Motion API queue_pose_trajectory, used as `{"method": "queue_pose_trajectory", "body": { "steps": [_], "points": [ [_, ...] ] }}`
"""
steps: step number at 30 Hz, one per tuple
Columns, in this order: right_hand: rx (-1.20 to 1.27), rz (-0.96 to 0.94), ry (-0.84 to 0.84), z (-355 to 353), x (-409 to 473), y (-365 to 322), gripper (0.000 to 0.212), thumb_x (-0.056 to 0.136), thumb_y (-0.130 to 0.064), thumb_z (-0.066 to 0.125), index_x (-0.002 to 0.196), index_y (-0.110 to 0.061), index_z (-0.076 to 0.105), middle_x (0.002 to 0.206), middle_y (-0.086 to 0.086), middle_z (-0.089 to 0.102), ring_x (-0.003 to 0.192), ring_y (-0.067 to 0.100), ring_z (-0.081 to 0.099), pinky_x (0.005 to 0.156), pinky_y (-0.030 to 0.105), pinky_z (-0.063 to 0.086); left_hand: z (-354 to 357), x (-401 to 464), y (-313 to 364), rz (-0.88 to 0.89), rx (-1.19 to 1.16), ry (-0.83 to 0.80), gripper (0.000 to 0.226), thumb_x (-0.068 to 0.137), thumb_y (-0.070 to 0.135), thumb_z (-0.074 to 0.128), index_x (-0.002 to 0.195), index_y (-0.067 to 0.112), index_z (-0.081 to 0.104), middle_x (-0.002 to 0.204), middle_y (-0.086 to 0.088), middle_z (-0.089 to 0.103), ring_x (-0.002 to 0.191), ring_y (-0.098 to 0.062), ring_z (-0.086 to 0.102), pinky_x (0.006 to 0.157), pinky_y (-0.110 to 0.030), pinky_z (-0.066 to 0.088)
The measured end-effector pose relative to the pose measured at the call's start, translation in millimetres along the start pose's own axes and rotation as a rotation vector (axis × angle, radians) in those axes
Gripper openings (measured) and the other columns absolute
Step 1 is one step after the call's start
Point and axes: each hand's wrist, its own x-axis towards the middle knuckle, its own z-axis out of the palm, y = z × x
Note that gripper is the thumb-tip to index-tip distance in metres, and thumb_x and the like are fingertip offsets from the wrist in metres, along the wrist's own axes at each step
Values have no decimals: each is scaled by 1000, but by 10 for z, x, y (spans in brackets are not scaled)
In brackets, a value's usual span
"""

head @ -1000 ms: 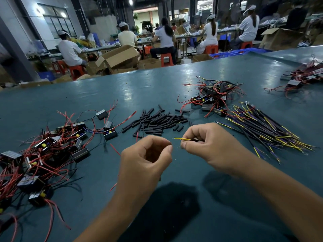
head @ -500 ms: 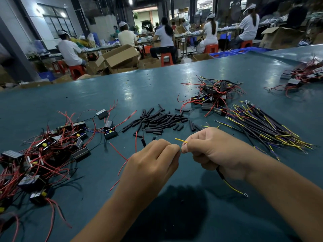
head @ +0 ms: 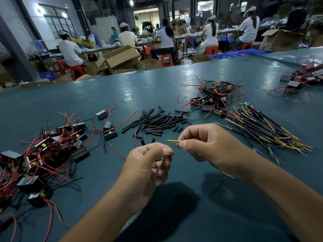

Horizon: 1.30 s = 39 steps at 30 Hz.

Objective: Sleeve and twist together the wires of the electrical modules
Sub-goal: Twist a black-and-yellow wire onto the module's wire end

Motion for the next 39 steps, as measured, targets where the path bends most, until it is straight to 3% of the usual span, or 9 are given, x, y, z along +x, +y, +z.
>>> {"method": "queue_pose_trajectory", "body": {
  "steps": [6,9,13,20,23,26,30,35,39],
  "points": [
    [36,4,-8,-29,1,7,10,95,-5,59,87,-1,64,60,-2,57,52,9,43,49,16,36,-1,20,-7,158,61,94,9,74,15,66,66,15,68,58,-5,51,42,-11,38,38,-20,30],
    [21,0,-8,-9,2,15,10,95,-6,60,86,-4,64,60,-4,59,51,8,43,49,16,37,6,7,-34,231,100,97,9,77,17,81,74,13,75,63,-8,61,44,-14,48,39,-23,38],
    [-2,-14,-17,-2,5,30,10,95,-8,61,86,-9,65,61,-5,61,51,8,44,49,17,37,31,2,-64,215,69,123,14,72,25,78,77,12,77,67,-9,67,46,-14,55,41,-21,41],
    [-27,-43,58,5,49,85,9,95,-10,62,87,-11,65,61,-6,61,50,8,41,46,18,34,22,6,-49,236,73,159,8,79,17,74,73,13,76,67,-12,67,46,-14,57,39,-21,43],
    [21,-34,149,-37,86,122,11,95,-10,61,85,-12,64,61,-6,61,51,10,41,43,17,34,-72,-6,50,378,130,190,11,83,10,77,72,12,74,65,-10,66,44,-13,54,38,-22,42],
    [25,-28,229,-58,122,180,12,95,-9,61,84,-12,65,63,-3,65,49,7,45,42,17,35,-233,-52,254,677,159,207,12,86,18,68,74,16,73,64,-4,63,40,-14,49,39,-19,38],
    [-50,-39,291,-9,149,289,13,95,-12,62,84,-17,66,68,0,70,51,10,49,43,20,37,-586,49,472,929,219,418,20,94,15,59,81,23,72,68,2,65,49,-16,54,43,-23,40],
    [-48,-44,325,54,156,397,13,96,-16,61,96,-29,58,71,2,71,52,13,48,47,26,38,-832,265,306,678,381,428,21,86,2,63,89,21,71,82,2,74,73,-9,65,69,-17,51],
    [-97,-99,322,82,152,424,18,92,-22,58,99,-38,53,72,3,71,51,16,45,48,31,37,-861,324,169,473,493,280,22,85,-4,62,88,15,72,85,1,76,80,-5,68,71,-11,48]
  ]
}}
